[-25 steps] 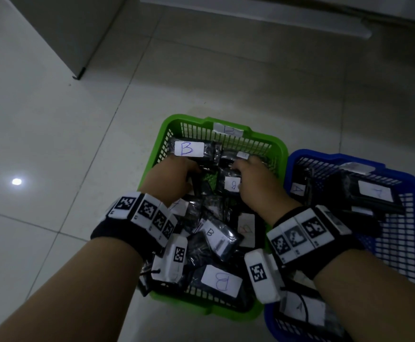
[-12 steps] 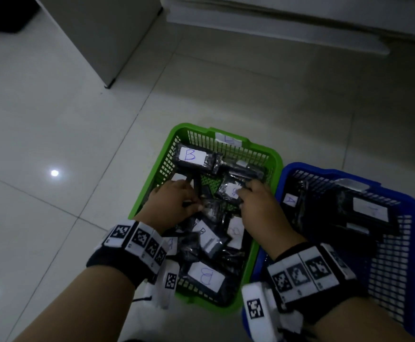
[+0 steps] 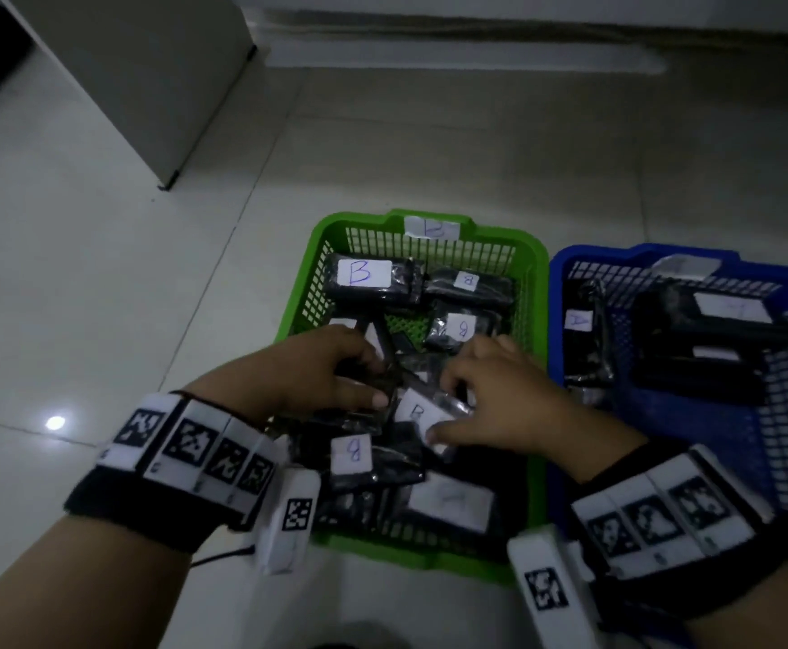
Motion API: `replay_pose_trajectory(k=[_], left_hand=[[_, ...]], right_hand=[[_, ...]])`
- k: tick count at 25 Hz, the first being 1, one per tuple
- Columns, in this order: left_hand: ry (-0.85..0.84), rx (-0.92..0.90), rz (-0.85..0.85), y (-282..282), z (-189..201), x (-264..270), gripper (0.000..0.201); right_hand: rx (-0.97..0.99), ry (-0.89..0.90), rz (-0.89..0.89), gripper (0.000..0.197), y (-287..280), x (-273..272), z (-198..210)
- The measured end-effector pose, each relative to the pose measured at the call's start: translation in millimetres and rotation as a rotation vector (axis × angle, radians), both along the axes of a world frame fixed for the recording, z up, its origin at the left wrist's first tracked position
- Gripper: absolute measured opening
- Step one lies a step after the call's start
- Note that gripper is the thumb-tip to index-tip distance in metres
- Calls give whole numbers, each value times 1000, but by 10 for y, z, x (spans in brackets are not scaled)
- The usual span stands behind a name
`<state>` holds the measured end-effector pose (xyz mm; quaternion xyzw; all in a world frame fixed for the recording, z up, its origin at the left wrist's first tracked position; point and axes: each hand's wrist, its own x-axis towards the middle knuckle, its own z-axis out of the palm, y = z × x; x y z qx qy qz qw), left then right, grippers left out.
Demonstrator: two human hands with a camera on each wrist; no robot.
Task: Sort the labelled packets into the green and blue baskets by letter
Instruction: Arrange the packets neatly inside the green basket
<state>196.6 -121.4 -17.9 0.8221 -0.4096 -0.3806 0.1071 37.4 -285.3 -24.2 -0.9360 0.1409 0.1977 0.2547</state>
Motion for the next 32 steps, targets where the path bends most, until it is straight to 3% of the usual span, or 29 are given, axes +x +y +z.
replay_pose_trajectory(k=[2,5,7,11,14,17,20,23,26,29,32], left_hand=[[-71,-38,-37,110,34,-35,48],[-108,-51,-58,208,103,-56,58],[-60,-53,-80,266,160,-45,58],[-21,54,-198,250,266,42,61],[-76,67,-227,155,281,128,35],[-156,-135,-21,-38,228,237,15],[-284,-210,22,-262,99,305,34],[-367,-196,-28,-353,5,326,38],[-470,-113,-86,-311,1,308,54],[-304,104,-165,-258,-42,221,92],[-317,108,-196,-232,-93,190,102]], right_hand=[[109,-24,-99,34,72,-17,24],[291,-174,-422,16,-15,75,87],[218,-252,-556,15,-123,199,91],[-12,-200,-577,25,-221,425,-88],[-137,-217,-553,37,-146,414,-165],[-187,-281,-428,21,-37,369,-71],[-73,-70,-128,18,95,308,37],[-198,162,125,54,231,245,12],[-225,150,122,49,270,253,-17],[-161,111,65,33,287,241,-2],[-161,79,69,51,341,188,-9]])
